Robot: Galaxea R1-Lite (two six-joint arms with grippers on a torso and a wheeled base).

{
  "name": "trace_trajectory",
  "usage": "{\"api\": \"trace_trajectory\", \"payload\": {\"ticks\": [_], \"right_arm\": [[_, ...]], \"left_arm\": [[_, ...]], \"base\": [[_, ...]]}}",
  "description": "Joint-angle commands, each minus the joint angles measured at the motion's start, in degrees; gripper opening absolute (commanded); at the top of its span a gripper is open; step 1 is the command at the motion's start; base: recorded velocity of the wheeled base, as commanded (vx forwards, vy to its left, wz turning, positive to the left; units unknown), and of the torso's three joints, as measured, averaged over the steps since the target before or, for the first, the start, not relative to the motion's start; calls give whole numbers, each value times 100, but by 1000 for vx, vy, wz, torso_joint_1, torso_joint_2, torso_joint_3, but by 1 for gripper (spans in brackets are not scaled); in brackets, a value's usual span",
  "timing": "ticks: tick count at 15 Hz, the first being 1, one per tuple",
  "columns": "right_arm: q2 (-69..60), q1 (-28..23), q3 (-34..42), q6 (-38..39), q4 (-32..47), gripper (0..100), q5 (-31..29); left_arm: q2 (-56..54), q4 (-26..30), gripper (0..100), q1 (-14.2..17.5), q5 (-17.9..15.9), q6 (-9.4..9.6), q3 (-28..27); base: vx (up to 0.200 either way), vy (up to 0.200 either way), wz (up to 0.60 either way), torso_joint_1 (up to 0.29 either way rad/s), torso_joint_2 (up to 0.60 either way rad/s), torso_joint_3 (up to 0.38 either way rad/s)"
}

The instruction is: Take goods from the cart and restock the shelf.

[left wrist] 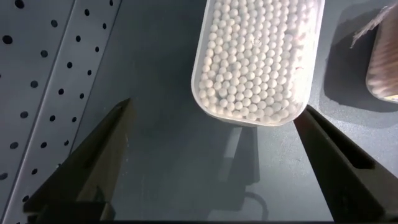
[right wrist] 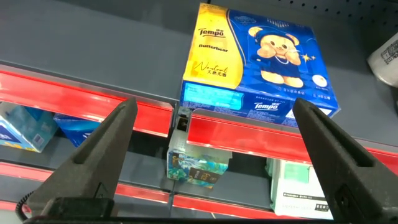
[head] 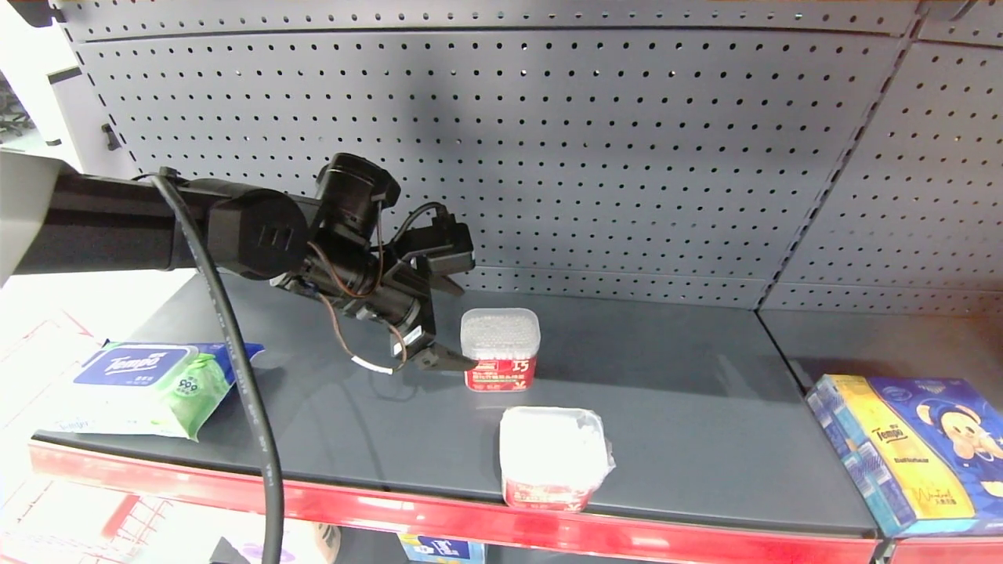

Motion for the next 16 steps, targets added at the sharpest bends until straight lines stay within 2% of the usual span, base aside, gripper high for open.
{"api": "trace_trajectory", "payload": {"ticks": [1, 5, 7, 10, 11, 13, 14, 15, 16], "right_arm": [[9, 2, 0, -3, -1, 100, -5], [9, 2, 0, -3, -1, 100, 4], [9, 2, 0, -3, -1, 100, 4], [9, 2, -9, 5, 8, 100, 30], [9, 2, -62, 5, 17, 100, 83], [273, 2, -457, 23, 61, 100, 434], [422, 10, -580, 41, 61, 100, 452], [1275, 10, -1125, 190, 17, 100, 505], [1864, 2, -1485, 375, 17, 100, 531]], "left_arm": [[10, 1, 100, 3, -1, -2, 2], [-25, 1, 100, 3, -1, -10, 63], [-245, 18, 100, 29, -10, -81, 195], [-1010, -8, 100, 82, -62, -775, 758], [-1405, -17, 100, 257, -80, -907, 1057], [-2311, -26, 100, 671, -256, -1047, 1865], [-2539, -26, 100, 741, -300, -1118, 2076], [-3664, -52, 100, 952, -414, -1874, 2981], [-4323, -96, 100, 961, -405, -2568, 3386]], "base": [[0, 0, 0, 0, 0, 0], [0, 0, 0, 0, 0, 0], [0, 0, 0, 0, 0, 0], [0, 0, 0, 0, 0, 0], [0, 0, 0, 0, 0, 0], [0, 0, 0, 0, 0, 0], [0, 0, 0, 0, 0, 0], [0, 0, 0, 0, 0, 0], [0, 0, 0, 0, 0, 0]]}}
